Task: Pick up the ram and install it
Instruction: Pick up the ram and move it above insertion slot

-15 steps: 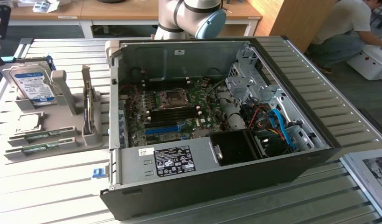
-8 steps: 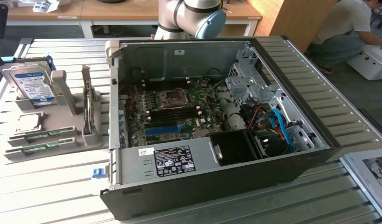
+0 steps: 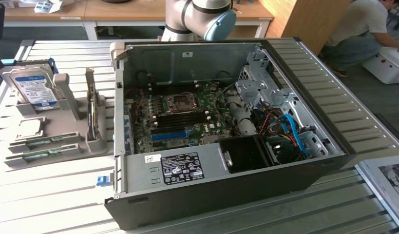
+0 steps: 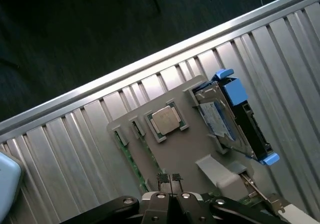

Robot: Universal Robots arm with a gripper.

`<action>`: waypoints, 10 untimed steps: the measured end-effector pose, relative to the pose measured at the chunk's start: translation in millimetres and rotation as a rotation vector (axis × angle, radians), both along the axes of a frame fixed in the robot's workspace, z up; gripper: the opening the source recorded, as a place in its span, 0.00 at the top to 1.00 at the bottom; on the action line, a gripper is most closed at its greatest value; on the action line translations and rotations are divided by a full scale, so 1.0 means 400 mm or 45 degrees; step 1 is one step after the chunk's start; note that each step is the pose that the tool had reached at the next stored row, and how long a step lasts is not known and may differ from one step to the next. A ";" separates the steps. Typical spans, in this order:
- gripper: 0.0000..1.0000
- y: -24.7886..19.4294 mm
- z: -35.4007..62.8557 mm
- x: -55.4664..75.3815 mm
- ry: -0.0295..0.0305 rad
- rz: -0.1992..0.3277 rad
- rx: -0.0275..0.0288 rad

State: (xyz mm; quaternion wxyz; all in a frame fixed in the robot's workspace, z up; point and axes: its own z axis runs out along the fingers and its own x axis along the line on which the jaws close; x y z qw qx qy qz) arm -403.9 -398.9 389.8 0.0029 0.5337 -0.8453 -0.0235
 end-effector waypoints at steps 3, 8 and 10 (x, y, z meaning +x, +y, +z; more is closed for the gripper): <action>0.90 0.000 0.000 0.000 0.0000 0.064 -0.0003; 0.90 0.000 -0.001 0.000 0.0000 0.173 -0.0006; 0.90 0.000 -0.001 0.000 0.0000 0.217 -0.0008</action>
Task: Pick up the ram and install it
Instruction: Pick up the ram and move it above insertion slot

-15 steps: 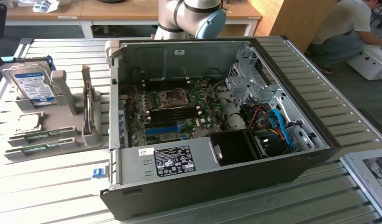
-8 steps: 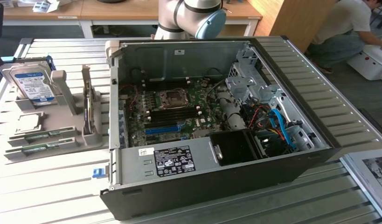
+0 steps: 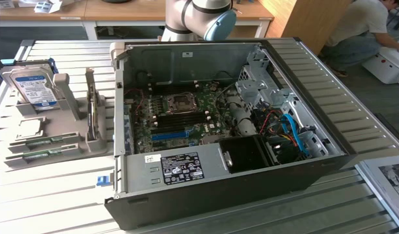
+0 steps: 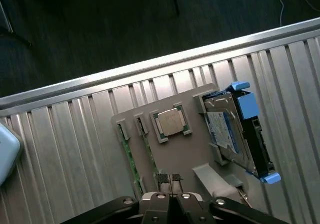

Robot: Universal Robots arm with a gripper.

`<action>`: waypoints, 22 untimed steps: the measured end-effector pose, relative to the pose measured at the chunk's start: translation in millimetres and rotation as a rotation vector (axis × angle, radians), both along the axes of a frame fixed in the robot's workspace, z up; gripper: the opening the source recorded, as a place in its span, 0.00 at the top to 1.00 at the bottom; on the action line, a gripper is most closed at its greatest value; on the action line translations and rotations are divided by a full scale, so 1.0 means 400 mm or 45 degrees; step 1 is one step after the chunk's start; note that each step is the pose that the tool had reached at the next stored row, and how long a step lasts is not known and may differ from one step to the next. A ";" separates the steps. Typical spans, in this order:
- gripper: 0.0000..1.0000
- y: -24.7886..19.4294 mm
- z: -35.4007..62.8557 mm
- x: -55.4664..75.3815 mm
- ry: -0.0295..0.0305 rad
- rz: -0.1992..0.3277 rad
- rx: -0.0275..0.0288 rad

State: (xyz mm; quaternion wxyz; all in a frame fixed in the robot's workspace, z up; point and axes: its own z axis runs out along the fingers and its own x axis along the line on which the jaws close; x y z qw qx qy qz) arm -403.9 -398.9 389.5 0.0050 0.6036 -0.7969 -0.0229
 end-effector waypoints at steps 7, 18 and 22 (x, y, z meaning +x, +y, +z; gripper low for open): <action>0.90 0.000 0.000 0.000 0.0001 0.154 -0.0009; 0.90 0.000 -0.001 0.000 -0.0001 0.344 -0.0012; 0.90 0.000 -0.001 0.000 0.0000 0.345 -0.0013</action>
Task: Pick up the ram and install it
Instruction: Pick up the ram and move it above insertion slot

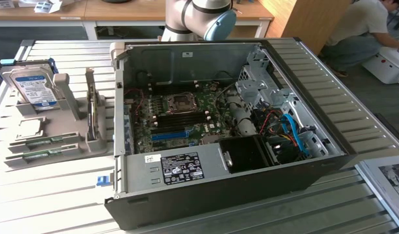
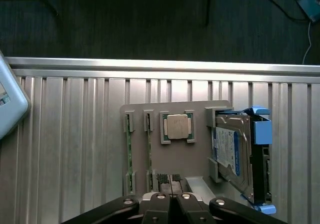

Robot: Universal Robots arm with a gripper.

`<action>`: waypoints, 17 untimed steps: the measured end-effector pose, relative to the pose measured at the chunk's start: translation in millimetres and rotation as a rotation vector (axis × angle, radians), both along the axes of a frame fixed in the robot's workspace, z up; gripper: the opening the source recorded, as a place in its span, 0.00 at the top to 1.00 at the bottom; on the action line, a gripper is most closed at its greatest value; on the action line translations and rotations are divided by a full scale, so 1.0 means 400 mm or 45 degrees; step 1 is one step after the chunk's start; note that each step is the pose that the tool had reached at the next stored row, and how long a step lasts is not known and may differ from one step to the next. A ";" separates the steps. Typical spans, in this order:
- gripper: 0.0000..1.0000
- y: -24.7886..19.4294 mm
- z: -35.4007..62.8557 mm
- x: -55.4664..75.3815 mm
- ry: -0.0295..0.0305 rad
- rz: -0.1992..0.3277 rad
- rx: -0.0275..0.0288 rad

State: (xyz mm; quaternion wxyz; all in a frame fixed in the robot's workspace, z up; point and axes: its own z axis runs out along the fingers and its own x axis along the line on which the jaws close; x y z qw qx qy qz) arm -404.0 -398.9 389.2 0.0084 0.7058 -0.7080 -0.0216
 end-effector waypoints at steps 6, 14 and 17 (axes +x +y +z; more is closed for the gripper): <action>0.90 0.000 0.000 0.000 0.0000 0.029 0.0000; 0.90 0.000 0.000 0.000 0.0000 0.030 0.0000; 0.90 0.000 0.000 0.000 0.0000 0.030 0.0000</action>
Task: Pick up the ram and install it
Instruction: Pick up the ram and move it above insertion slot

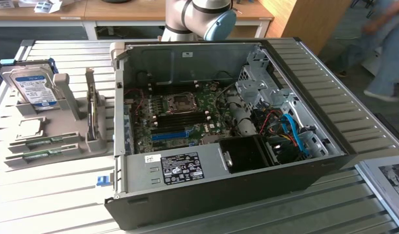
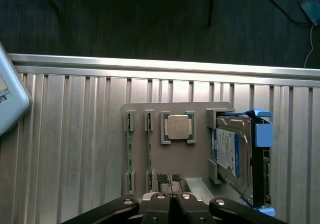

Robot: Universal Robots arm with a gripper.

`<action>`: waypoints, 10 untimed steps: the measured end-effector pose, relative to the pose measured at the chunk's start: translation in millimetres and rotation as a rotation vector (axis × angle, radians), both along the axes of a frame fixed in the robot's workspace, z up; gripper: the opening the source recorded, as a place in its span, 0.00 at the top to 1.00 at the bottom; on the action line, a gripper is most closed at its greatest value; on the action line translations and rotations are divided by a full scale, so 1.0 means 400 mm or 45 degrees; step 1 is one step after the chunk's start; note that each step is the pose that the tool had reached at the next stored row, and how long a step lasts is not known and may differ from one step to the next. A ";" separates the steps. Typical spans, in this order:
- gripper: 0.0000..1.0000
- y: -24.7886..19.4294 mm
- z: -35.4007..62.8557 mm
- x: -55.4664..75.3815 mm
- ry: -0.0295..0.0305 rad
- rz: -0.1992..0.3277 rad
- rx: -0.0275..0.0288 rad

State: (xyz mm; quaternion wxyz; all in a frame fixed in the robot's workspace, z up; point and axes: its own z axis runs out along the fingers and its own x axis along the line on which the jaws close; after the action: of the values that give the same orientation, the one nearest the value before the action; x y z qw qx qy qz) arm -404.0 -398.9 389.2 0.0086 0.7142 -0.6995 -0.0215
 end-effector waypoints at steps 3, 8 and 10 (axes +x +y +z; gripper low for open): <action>0.90 0.000 -0.003 0.000 0.0000 0.000 0.0002; 0.90 0.000 -0.017 0.000 0.0000 0.000 0.0004; 0.90 0.000 -0.026 0.000 0.0001 0.000 0.0005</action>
State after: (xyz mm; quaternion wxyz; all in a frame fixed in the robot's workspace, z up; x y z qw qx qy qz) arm -404.0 -398.9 379.0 0.0085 0.7142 -0.6995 -0.0217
